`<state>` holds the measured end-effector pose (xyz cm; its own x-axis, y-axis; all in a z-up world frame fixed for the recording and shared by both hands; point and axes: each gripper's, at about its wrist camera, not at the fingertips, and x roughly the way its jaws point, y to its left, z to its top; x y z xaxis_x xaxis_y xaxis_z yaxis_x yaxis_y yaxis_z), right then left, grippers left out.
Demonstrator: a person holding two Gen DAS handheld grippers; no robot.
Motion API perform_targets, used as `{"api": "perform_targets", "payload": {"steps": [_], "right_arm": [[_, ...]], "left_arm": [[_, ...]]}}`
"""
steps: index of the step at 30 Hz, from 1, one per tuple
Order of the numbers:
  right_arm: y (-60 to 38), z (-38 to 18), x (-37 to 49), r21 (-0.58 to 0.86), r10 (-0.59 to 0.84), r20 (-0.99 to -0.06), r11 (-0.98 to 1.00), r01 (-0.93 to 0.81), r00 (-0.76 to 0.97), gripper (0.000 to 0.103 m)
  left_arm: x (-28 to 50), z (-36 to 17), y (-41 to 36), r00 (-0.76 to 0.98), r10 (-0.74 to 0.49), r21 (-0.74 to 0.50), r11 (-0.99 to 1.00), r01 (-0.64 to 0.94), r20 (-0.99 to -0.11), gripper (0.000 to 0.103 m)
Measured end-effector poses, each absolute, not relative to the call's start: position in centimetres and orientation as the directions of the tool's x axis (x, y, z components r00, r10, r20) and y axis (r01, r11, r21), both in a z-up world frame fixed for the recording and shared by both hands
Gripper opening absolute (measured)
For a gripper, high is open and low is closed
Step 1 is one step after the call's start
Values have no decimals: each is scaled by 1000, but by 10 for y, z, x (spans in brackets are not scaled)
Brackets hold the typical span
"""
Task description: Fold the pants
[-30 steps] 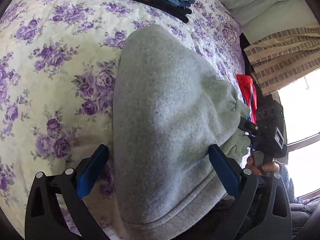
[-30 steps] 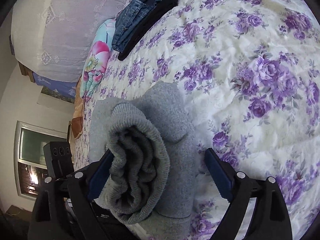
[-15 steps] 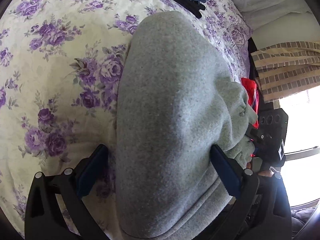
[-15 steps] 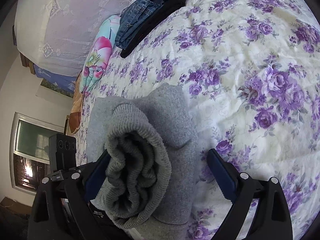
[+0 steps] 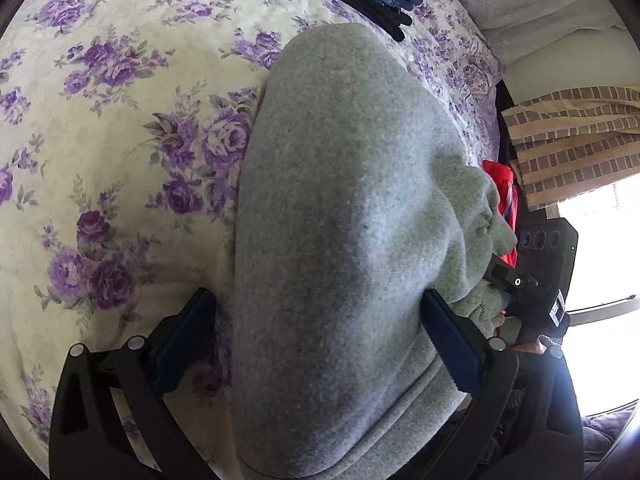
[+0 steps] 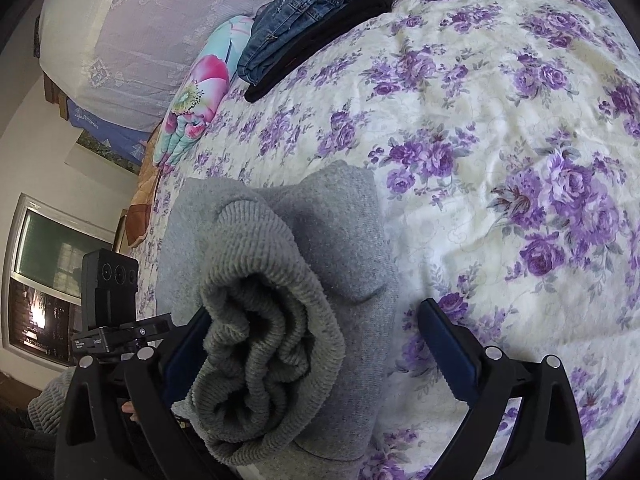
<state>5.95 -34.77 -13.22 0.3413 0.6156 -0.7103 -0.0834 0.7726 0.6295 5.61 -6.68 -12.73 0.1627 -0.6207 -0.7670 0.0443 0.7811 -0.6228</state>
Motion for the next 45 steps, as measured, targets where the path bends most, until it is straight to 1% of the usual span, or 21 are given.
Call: {"api": "perform_targets", "payload": {"steps": [3, 12, 15, 28, 37, 45], "right_arm": [[-348, -129, 57, 604, 596, -727, 791, -94, 342, 99], [-334, -109, 54, 439, 463, -795, 885, -155, 391, 99], [-332, -106, 55, 412, 443, -804, 896, -164, 398, 99], [-334, -109, 56, 436, 460, -800, 887, -155, 386, 99], [-345, -123, 57, 535, 535, -772, 839, -104, 343, 99], [-350, -129, 55, 590, 582, -744, 803, -85, 330, 100]], "left_arm": [[53, -126, -68, 169, -614, -617, 786, 37, -771, 99], [51, -124, -71, 185, -606, -611, 791, 30, -774, 99], [51, -124, -71, 187, -605, -611, 791, 30, -774, 99], [50, -124, -72, 186, -603, -609, 793, 28, -776, 99], [51, -125, -71, 186, -604, -611, 791, 28, -775, 99], [50, -122, -72, 187, -608, -615, 788, 26, -772, 99]]}}
